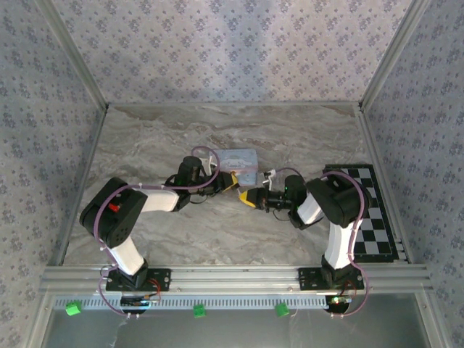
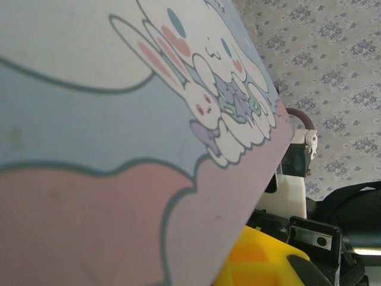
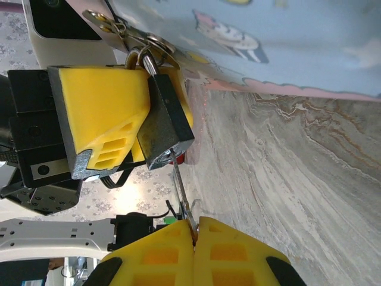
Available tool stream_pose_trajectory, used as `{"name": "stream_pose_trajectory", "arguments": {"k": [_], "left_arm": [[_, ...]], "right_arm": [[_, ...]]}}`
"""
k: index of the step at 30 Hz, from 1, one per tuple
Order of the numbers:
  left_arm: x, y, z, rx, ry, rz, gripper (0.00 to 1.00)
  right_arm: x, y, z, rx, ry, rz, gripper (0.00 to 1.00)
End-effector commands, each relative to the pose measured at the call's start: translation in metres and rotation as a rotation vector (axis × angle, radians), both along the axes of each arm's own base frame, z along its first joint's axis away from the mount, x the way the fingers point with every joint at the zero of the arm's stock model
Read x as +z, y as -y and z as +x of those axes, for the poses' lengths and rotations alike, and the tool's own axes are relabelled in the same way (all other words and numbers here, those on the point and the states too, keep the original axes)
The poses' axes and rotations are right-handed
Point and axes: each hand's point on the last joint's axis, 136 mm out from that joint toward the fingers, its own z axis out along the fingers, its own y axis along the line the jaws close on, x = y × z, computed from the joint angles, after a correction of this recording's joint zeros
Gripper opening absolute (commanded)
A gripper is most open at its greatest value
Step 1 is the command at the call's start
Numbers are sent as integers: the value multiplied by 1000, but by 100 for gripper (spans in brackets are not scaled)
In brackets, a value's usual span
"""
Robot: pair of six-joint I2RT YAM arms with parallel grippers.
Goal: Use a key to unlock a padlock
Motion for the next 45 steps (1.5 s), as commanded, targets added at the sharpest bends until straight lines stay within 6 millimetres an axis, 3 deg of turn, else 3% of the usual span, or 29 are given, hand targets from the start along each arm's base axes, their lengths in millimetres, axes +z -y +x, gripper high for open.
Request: {"name": "stream_pose_trajectory", "arguments": {"k": [1, 12, 30, 37, 45], "left_arm": [[20, 12, -12, -79, 52, -56, 0], [26, 18, -14, -94, 66, -64, 0], [28, 19, -19, -114, 85, -63, 0], [24, 23, -21, -128, 84, -55, 0], [22, 28, -24, -139, 87, -48, 0]], "right_arm": [[17, 1, 16, -38, 49, 31, 0], [21, -9, 17, -30, 57, 39, 0], [23, 2, 32, -85, 75, 36, 0], [12, 9, 41, -118, 63, 18, 0], [18, 9, 50, -138, 94, 23, 0]]}}
